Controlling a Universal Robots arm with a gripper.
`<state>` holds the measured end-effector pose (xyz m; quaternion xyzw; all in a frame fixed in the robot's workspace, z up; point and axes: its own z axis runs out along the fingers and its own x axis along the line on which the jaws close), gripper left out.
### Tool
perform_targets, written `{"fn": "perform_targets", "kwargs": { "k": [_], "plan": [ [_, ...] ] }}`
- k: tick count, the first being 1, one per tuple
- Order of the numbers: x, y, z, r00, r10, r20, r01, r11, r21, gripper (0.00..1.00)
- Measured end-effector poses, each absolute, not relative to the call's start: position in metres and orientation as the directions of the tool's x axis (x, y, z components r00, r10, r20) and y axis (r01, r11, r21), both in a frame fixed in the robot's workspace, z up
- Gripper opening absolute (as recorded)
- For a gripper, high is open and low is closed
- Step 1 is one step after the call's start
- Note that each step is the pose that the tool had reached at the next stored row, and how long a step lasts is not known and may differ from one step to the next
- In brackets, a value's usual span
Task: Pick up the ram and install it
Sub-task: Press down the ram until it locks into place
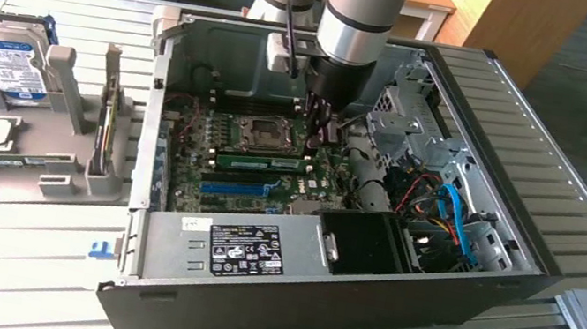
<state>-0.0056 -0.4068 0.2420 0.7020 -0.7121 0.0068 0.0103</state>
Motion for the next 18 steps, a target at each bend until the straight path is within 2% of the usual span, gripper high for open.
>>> {"fn": "perform_targets", "kwargs": {
  "k": [18],
  "plan": [
    [-0.0056,-0.4068,0.2325,-0.014,-1.0,0.024,-1.0,0.014,0.003,0.1]
  ]
}}
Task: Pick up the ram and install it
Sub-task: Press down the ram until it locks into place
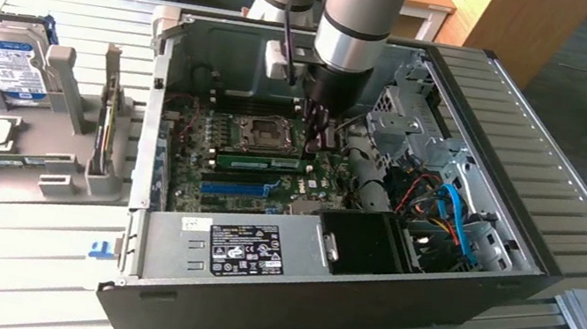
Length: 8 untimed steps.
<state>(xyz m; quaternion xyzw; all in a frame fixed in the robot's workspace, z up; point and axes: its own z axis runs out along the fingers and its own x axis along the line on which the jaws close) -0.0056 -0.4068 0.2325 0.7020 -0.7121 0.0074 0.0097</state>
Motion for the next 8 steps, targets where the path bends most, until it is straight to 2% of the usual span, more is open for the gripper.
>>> {"fn": "perform_targets", "kwargs": {
  "k": [8],
  "plan": [
    [-0.0056,-0.4068,0.2305,-0.014,-1.0,0.024,-1.0,0.014,0.003,0.1]
  ]
}}
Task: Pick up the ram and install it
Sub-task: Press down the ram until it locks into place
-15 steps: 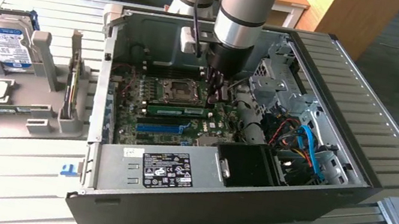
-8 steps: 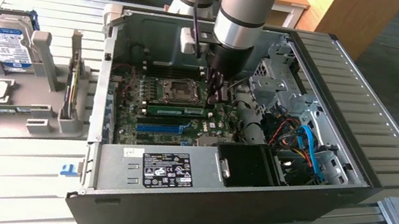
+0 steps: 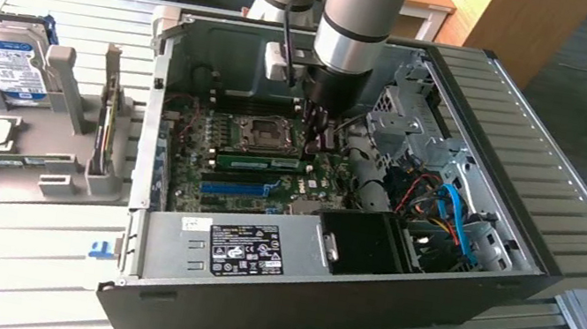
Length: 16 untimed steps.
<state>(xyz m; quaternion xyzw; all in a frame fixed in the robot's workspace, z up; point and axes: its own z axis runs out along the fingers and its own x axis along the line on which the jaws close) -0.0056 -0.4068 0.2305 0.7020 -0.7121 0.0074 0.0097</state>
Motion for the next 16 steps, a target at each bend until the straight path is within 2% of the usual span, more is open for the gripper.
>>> {"fn": "perform_targets", "kwargs": {
  "k": [16],
  "plan": [
    [-0.0045,-0.4053,0.2302,-0.014,-1.0,0.024,-1.0,0.014,0.003,0.1]
  ]
}}
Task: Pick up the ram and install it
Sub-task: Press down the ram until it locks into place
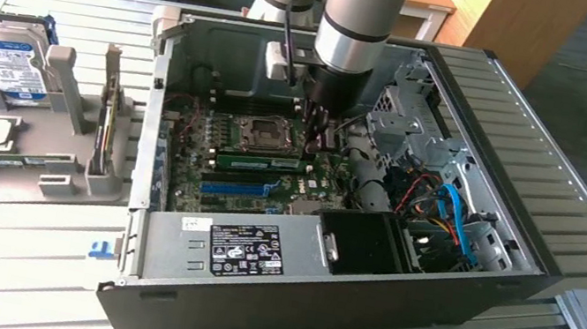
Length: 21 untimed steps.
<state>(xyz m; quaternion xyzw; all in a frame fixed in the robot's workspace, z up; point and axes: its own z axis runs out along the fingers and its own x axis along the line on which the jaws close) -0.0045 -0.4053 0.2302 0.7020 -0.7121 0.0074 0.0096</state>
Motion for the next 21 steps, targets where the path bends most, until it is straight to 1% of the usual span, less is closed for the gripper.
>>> {"fn": "perform_targets", "kwargs": {
  "k": [21],
  "plan": [
    [-0.0046,-0.4053,0.2258,-0.014,-1.0,0.024,-1.0,0.014,0.0,0.1]
  ]
}}
